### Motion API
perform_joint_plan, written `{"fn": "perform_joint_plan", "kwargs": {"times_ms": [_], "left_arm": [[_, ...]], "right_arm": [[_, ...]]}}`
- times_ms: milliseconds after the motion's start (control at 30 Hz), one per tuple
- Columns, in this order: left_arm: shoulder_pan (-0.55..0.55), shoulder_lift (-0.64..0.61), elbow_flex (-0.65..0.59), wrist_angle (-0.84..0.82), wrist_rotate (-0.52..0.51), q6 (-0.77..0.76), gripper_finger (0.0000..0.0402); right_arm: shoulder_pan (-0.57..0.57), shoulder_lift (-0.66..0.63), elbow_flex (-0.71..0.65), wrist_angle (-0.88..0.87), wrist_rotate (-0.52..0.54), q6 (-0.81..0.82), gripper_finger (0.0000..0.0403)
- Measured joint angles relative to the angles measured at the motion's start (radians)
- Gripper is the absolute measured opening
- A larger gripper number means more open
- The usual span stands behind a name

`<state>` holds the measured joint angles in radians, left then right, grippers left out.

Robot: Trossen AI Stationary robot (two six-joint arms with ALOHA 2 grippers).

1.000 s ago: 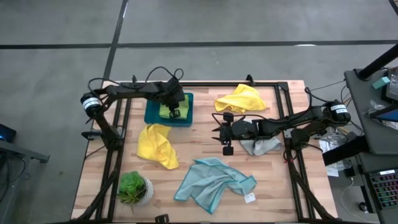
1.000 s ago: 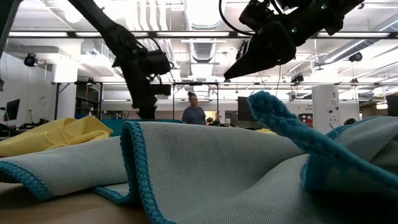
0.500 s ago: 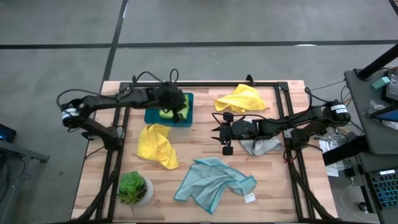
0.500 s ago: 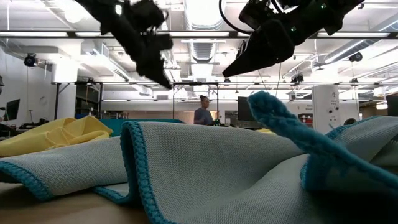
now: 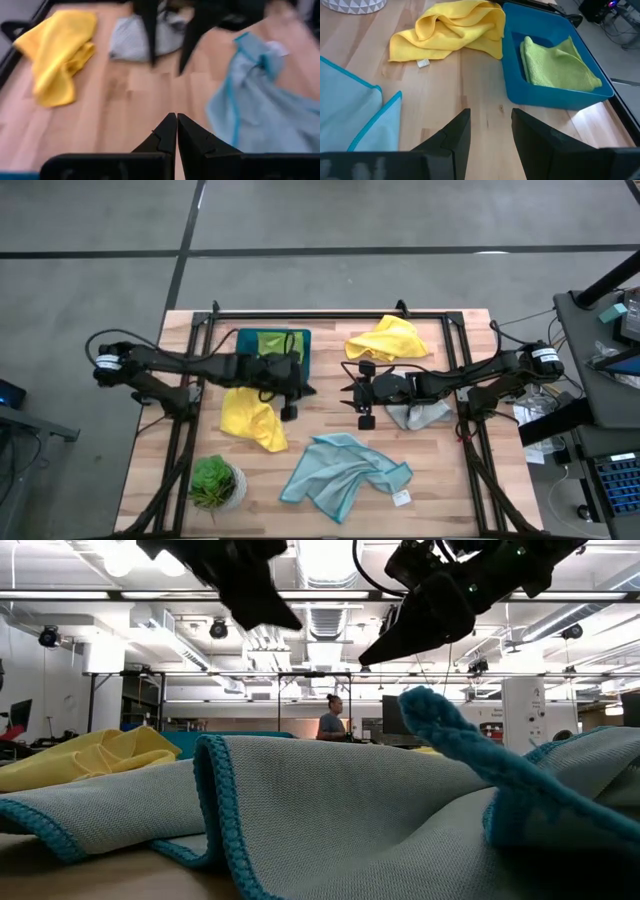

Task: Fold microfiber towels
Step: Fold the blue microfiber towel

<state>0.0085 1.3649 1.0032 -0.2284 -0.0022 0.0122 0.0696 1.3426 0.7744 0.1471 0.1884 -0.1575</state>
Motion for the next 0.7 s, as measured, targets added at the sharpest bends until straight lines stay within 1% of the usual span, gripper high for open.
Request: {"fn": "perform_joint_plan", "kwargs": {"times_ms": [133,300,467,600,700], "left_arm": [[-0.062,0.02,-0.019,0.046,-0.004,-0.034,0.0],[-0.11,0.034,-0.086,0.183,-0.005,-0.036,0.0],[-0.121,0.037,-0.148,0.292,-0.006,-0.068,0.0],[-0.121,0.036,-0.174,0.307,-0.012,-0.085,0.0],[-0.121,0.036,-0.199,0.346,-0.041,-0.085,0.0]], "right_arm": [[0.0,0.0,-0.003,0.001,-0.004,0.0,0.0134],[0.0,0.0,-0.005,0.028,-0.004,-0.003,0.0134],[0.0,0.0,-0.006,0.068,-0.004,-0.025,0.0134],[0.0,0.0,-0.006,0.08,-0.004,-0.037,0.0134],[0.0,0.0,-0.006,0.083,-0.004,-0.04,0.0134]]}}
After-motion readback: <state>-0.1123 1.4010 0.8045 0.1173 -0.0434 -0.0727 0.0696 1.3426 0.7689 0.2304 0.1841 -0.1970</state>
